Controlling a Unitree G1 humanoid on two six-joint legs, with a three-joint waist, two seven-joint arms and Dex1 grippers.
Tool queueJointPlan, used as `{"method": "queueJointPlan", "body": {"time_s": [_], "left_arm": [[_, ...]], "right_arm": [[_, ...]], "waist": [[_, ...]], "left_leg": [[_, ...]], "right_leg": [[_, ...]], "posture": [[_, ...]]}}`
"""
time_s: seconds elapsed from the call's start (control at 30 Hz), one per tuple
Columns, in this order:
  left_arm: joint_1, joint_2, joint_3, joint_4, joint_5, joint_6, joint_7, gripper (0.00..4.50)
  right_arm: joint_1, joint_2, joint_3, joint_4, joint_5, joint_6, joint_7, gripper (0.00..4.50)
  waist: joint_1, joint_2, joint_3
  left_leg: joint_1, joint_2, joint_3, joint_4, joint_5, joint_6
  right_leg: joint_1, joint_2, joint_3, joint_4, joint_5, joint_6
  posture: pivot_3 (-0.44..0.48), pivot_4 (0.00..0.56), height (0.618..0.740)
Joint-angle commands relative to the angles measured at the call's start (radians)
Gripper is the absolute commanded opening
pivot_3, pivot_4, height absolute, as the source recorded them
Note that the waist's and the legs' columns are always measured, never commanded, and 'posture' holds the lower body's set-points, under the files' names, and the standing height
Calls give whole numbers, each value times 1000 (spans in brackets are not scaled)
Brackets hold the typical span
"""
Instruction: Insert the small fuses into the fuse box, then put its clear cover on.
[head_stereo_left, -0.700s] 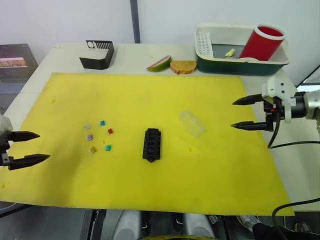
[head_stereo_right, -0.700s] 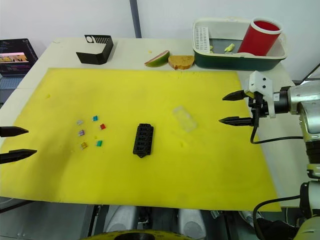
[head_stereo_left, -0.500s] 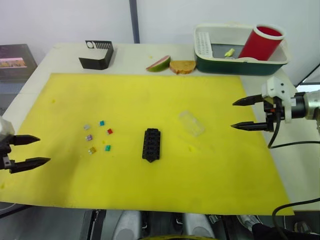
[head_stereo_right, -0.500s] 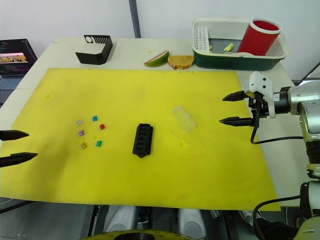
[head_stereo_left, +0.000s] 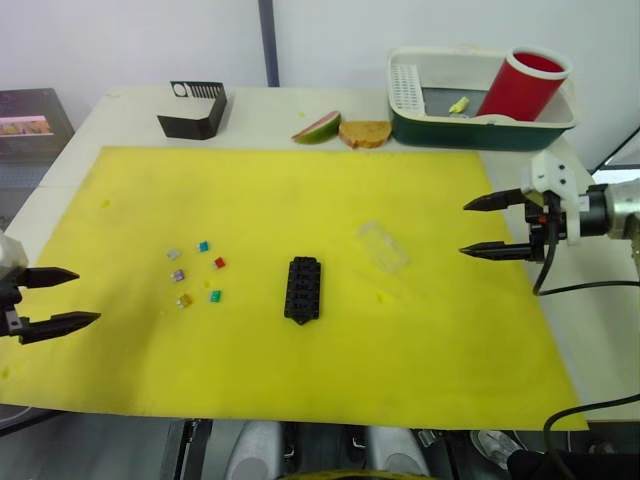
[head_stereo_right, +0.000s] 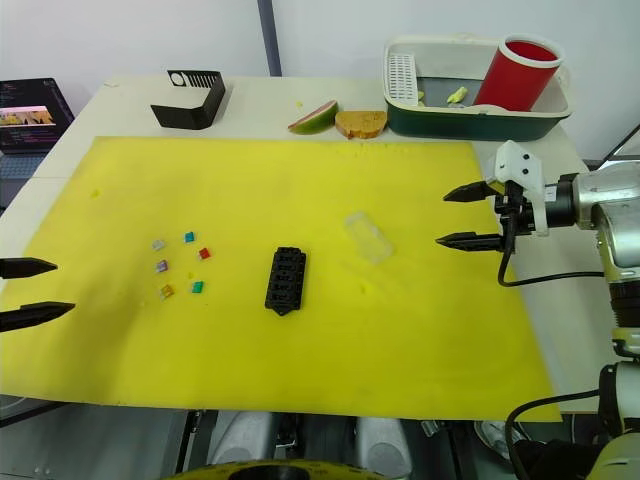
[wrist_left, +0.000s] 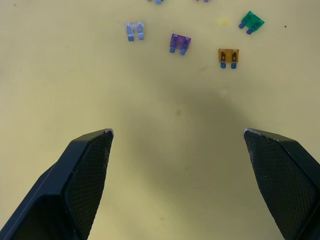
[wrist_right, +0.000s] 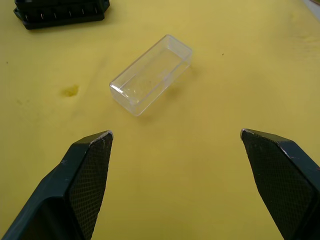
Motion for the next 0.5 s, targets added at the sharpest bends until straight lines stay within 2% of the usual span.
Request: {"method": "queueJointPlan", "body": {"time_s": [0.03, 0.13, 0.23, 0.4, 0.5], "left_arm": [[-39, 15, 2, -1, -9, -4, 6, 4363], [-57, 13, -14, 3, -12, 4, 3, 4363], [-84, 27, -31, 87, 1, -29, -19, 4363], [-197, 67, -116, 205, 9, -34, -42, 4363], [-282, 59, -179, 276, 11, -28, -48, 4363]], "right_arm": [[-20, 8, -29, -47, 24, 27, -19, 4384], [-17, 17, -34, -69, 29, 50, -41, 4384], [3, 27, -42, -136, 43, 109, -84, 4384], [24, 43, -65, -246, 88, 177, -143, 4384], [33, 84, -61, -327, 105, 217, -217, 4384]], "waist": [[0, 0, 0], [0, 0, 0], [1, 0, 0], [2, 0, 0], [2, -1, -1]], "left_leg": [[0, 0, 0, 0, 0, 0], [0, 0, 0, 0, 0, 0], [0, 0, 0, 0, 0, 0], [0, 0, 0, 1, 0, 0], [0, 0, 0, 1, 0, 0]], "right_leg": [[0, 0, 0, 0, 0, 0], [0, 0, 0, 0, 0, 0], [0, 0, 0, 0, 0, 0], [0, 0, 0, 1, 0, 1], [0, 0, -1, 1, 0, 1]], "posture": [[0, 150, 740], [0, 150, 740], [0, 150, 740], [0, 150, 740], [0, 150, 740]]}}
